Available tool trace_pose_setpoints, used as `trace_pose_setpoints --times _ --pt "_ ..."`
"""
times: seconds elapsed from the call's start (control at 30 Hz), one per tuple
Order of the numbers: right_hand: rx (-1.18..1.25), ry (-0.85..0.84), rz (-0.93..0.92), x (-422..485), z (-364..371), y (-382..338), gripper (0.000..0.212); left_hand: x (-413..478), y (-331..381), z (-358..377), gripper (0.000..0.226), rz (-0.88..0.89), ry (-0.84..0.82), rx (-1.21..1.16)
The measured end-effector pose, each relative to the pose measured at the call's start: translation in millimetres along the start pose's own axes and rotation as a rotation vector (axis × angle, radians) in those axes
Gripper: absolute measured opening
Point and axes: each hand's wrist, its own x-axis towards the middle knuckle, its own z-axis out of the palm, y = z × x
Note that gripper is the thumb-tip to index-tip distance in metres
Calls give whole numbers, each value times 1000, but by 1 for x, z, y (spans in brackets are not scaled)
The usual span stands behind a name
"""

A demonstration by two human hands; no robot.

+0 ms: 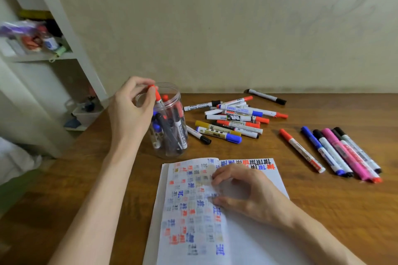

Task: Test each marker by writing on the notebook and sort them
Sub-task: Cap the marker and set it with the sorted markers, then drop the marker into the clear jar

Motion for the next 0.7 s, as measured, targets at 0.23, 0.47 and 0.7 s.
trace_pose_setpoints --times 0.23,0.47,0.7 --pt "3 16 -13 0 2 3 28 -4 -5 -5 29 -97 -68 36" --pt "2 10 -20 1 2 4 27 -5 -10 0 74 -99 -176 71" --pt "-6 10 -27 1 2 5 28 -9 -8 7 70 -68 -198 164"
